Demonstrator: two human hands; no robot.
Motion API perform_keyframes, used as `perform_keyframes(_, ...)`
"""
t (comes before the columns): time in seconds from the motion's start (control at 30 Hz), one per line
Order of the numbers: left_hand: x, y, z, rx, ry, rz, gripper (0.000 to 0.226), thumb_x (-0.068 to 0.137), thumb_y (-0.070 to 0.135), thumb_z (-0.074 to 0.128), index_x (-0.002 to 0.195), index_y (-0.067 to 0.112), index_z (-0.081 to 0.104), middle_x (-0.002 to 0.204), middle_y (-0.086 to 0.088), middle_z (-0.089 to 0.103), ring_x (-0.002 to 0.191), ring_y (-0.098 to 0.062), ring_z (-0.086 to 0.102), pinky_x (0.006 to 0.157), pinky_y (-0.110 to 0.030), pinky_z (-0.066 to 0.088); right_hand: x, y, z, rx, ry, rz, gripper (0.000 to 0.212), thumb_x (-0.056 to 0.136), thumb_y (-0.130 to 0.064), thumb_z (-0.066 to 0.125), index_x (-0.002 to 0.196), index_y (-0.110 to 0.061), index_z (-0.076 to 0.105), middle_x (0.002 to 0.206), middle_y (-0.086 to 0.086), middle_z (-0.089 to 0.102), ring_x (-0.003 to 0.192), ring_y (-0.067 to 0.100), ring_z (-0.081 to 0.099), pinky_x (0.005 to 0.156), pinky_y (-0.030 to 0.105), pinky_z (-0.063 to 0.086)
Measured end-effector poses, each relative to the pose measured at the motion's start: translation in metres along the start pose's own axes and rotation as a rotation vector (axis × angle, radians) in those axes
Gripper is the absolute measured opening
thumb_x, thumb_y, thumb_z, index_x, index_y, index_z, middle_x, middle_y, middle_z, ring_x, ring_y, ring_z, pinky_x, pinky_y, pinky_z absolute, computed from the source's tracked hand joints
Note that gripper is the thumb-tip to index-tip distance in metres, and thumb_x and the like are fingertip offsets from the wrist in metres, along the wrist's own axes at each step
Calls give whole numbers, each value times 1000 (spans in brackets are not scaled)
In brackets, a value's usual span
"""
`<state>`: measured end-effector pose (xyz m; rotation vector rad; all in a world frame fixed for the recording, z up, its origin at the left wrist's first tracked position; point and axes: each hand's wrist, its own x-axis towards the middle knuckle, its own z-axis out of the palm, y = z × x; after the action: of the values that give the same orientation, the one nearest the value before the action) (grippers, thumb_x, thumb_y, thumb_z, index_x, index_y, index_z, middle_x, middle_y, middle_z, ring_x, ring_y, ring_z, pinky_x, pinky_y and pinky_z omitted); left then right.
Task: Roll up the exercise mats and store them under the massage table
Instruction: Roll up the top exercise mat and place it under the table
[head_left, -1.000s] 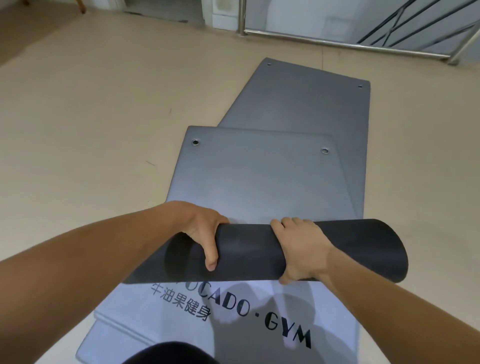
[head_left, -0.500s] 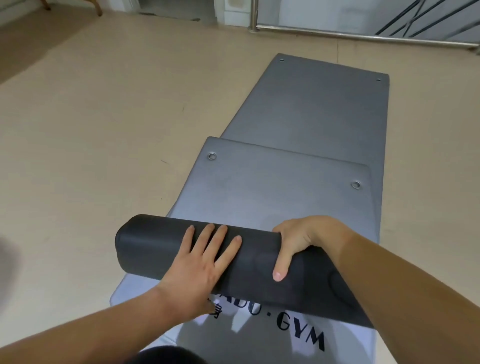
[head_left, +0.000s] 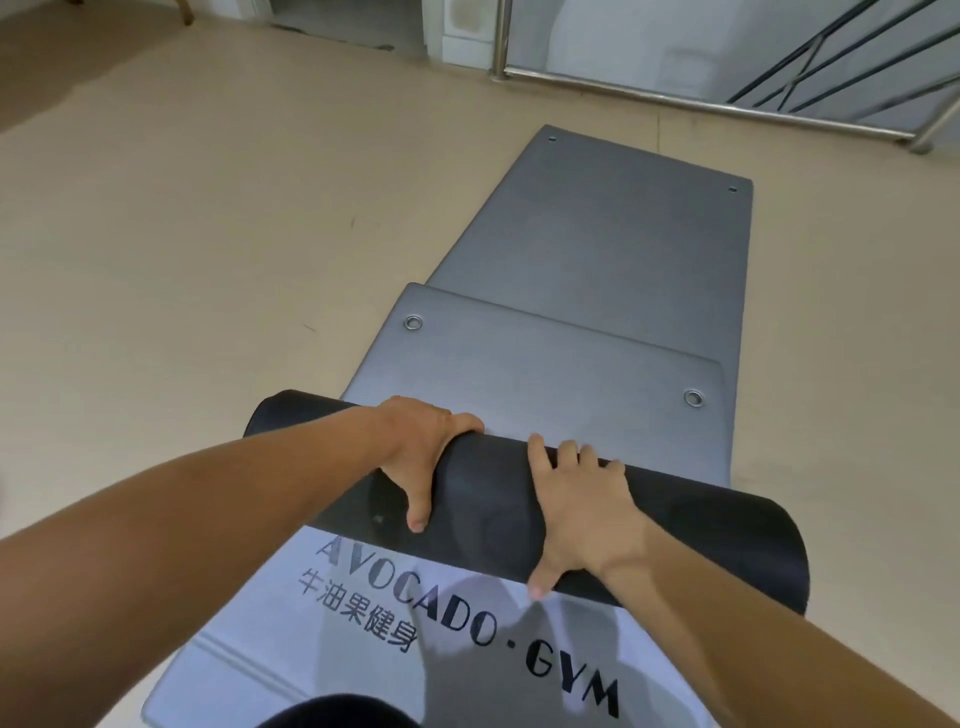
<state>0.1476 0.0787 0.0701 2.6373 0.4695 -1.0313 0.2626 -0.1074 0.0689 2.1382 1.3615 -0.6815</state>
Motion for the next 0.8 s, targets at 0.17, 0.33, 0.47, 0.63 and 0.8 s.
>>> perform_keyframes(0.17,0,2,1,-130,-65,-3,119,52,43,106,149,47,37,123,15,57,114,-20,59,101,-40,52,-5,-3,28,-52,158,-94,163,55,-75,88,163,-21,-21,160,23,21,149,45,26,118,67,27)
perform_keyframes(0.33,-5,7,24,-331,-231,-16,109,47,43,107,138,50,49,130,17,62,120,-19,63,109,-47,54,-6,20,18,51,39,-294,156,48,-63,96,165,-34,-3,145,8,43,132,32,48,114,51,37)
perform_keyframes(0.47,-30,15,46,-502,-224,20,104,61,41,103,149,54,48,146,17,58,135,-21,57,117,-49,48,-3,28,13,139,-96,-361,145,44,-54,102,158,-48,12,135,-1,46,125,28,52,107,44,43)
perform_keyframes(0.63,-80,11,87,-84,469,59,91,76,69,74,158,40,47,163,-3,49,142,-29,54,113,-50,49,17,39,-6,345,-278,-273,143,34,-47,105,151,-60,24,137,-19,41,136,26,47,109,53,49)
perform_keyframes(0.8,-83,33,152,132,382,-51,131,73,81,67,170,13,11,174,-26,22,158,-45,27,125,-68,29,28,47,-15,413,-239,-246,142,36,-46,105,155,-55,29,145,-19,24,148,20,26,119,56,40)
